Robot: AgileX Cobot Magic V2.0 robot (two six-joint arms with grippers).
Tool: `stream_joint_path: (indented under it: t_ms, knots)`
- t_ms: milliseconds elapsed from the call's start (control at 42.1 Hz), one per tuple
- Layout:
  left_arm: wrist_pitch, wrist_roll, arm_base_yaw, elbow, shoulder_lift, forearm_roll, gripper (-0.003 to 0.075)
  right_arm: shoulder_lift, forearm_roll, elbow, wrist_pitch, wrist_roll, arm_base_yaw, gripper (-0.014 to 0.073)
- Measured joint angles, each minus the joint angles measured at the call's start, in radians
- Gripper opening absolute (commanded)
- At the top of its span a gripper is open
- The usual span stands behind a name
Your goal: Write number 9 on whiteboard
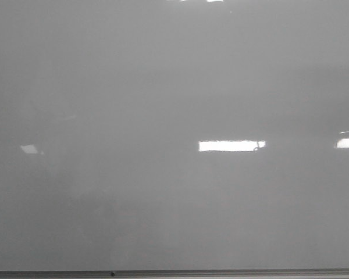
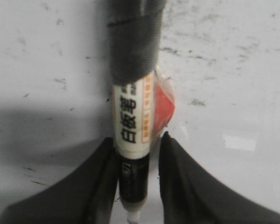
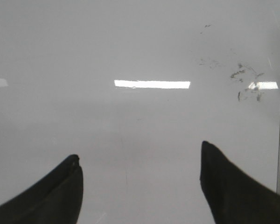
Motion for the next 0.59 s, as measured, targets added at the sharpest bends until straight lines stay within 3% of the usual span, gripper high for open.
stream_joint_path:
  t_ms: [143, 357, 476, 594]
  knots:
    - [0.000, 0.000, 0.000, 0.000, 0.000, 0.000, 0.0000, 0.000, 0.000, 0.000, 0.000, 0.000, 0.000, 0.0549]
    - [0.020, 0.000, 0.000, 0.000, -0.012, 0.000, -0.0004, 0.000, 0.000, 0.000, 0.000, 0.000, 0.000, 0.0549]
    - [0.140, 0.000, 0.000, -0.017, -0.073, 0.000, -0.0004, 0.000, 0.000, -0.001, 0.000, 0.000, 0.000, 0.0549]
    - [0.367, 0.000, -0.017, -0.088, -0.155, 0.000, -0.0004, 0.022, 0.010, -0.018, 0.033, 0.000, 0.000, 0.0549]
